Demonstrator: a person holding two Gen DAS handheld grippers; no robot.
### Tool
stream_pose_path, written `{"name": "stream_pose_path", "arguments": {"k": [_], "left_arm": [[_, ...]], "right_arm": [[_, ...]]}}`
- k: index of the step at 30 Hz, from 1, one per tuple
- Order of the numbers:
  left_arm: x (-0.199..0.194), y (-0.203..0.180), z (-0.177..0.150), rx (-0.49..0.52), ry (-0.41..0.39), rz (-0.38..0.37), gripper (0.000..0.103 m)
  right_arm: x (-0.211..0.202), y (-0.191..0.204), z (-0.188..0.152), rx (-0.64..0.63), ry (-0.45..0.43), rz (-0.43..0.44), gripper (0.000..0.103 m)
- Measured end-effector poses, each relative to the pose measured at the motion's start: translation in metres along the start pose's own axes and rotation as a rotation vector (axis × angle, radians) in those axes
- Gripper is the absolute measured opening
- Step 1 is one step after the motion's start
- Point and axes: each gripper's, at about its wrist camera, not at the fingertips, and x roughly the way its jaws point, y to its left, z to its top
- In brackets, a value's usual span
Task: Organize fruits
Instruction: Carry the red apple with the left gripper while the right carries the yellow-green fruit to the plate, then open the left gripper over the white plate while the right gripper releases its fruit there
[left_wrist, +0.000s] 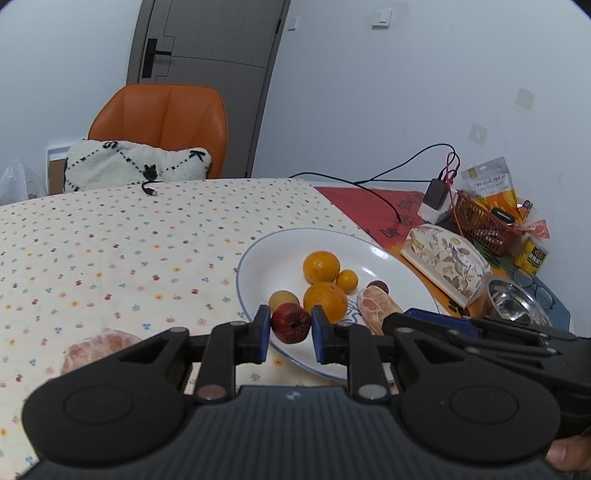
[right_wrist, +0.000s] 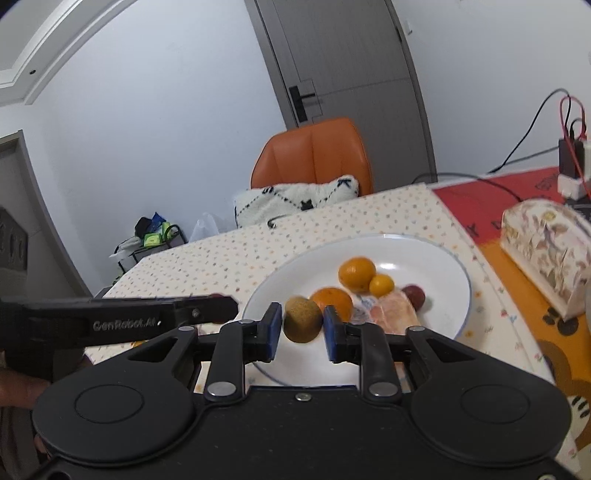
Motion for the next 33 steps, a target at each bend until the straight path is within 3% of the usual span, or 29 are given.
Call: {"name": "stream_pose_path", "arguments": {"k": [6, 10, 16, 18, 25, 29, 33], "left_arm": [[0.013, -0.005, 0.000, 0.006, 0.018, -0.002, 0.022], [0.020, -0.008, -0.001, 0.012, 0.028, 0.005, 0.022], [0.017, -0.006, -0.005, 0.018, 0.023, 0.022, 0.030], [0.011, 0.001, -0.006, 0.002, 0.023, 0.031, 0.036], [-0.020, 0.028, -0.013, -0.041, -0.030, 0.131, 0.082], [-0.034, 0.041, -0.018, -0.050, -0.053, 0.190, 0.091], [-0.045, 0.056, -0.023, -0.083, -0.054, 0.216, 0.092]], "right_arm": [[-0.003, -0.007, -0.003, 0.021, 0.005, -0.008, 0.030], [-0.009, -0.012, -0.005, 0.046, -0.008, -0.019, 0.038], [-0.010, -0.015, -0.008, 0.054, 0.000, -0.024, 0.042], [-0.011, -0.015, -0.007, 0.058, -0.002, -0.018, 0.042], [-0.009, -0.005, -0.006, 0.038, -0.006, 0.014, 0.051], [-0.005, 0.004, -0.006, 0.022, -0.001, 0.027, 0.056], [-0.002, 0.012, -0.005, 0.011, -0.006, 0.042, 0.068]]}}
